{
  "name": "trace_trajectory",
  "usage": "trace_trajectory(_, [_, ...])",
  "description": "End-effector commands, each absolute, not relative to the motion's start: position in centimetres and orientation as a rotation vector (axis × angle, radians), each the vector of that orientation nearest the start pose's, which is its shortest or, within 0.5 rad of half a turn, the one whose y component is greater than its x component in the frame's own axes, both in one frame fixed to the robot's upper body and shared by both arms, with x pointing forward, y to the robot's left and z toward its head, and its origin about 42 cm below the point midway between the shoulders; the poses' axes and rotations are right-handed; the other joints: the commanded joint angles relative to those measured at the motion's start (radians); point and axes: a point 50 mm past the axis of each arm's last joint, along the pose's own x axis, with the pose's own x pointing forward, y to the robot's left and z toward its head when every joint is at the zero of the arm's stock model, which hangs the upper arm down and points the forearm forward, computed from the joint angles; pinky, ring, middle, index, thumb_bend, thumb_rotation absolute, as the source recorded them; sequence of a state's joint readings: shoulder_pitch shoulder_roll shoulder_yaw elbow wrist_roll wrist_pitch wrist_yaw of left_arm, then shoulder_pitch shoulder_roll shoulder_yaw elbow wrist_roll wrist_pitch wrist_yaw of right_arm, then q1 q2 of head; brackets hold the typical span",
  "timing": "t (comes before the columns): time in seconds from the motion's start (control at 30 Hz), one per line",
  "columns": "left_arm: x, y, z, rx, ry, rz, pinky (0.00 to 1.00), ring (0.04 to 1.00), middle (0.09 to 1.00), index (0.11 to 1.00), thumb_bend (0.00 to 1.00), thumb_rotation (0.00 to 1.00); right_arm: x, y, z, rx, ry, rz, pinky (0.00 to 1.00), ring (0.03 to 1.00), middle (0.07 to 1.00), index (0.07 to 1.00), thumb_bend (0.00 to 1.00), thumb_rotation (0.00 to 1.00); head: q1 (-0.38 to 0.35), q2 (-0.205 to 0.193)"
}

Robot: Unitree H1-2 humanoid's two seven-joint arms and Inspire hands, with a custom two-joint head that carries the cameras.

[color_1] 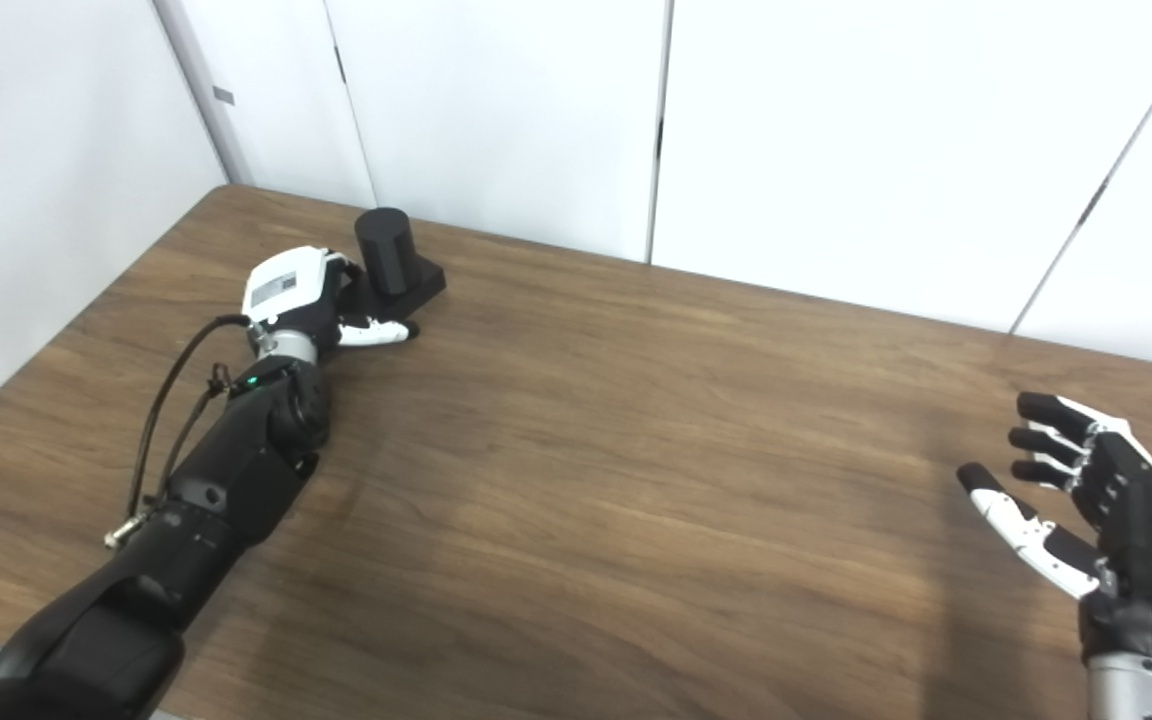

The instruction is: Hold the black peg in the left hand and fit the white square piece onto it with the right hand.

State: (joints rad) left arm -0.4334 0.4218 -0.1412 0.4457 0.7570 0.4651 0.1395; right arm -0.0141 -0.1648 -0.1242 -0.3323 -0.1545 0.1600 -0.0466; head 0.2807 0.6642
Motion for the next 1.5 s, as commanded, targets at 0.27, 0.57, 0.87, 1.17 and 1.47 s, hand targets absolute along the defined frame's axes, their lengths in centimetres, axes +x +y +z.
trace_trajectory(0.27, [41.6, 37.3, 16.3, 1.278, 0.277, 0.403, 0.83, 0.944, 0.91, 0.725, 0.87, 0.44, 28.1, -29.1, 20.8, -0.335, -0.275, -0.197, 0.61, 0.696, 0.746, 0.676, 0.43, 0.0, 0.002, 0.007])
trace_trajectory(0.57, [41.5, 37.2, 16.3, 1.256, 0.272, 0.393, 0.8, 0.933, 0.903, 0.701, 0.84, 0.39, 28.1, -29.1, 21.0, -0.338, -0.281, -0.199, 0.59, 0.7, 0.748, 0.662, 0.44, 0.0, 0.002, 0.007])
trace_trajectory(0.87, [41.5, 37.1, 16.1, 1.228, 0.254, 0.366, 0.71, 0.905, 0.864, 0.561, 0.78, 0.29, 28.1, -29.2, 21.1, -0.338, -0.28, -0.201, 0.57, 0.692, 0.748, 0.651, 0.44, 0.0, 0.002, 0.013])
trace_trajectory(1.17, [41.5, 36.9, 16.0, 1.183, 0.267, 0.309, 0.71, 0.893, 0.838, 0.486, 0.51, 0.08, 28.0, -29.0, 21.3, -0.344, -0.282, -0.205, 0.58, 0.702, 0.747, 0.65, 0.43, 0.0, -0.001, 0.015])
trace_trajectory(1.47, [41.2, 36.8, 15.9, 1.162, 0.271, 0.228, 0.75, 0.911, 0.858, 0.486, 0.51, 0.07, 27.8, -28.9, 21.7, -0.343, -0.274, -0.214, 0.56, 0.695, 0.75, 0.646, 0.43, 0.0, -0.004, 0.022])
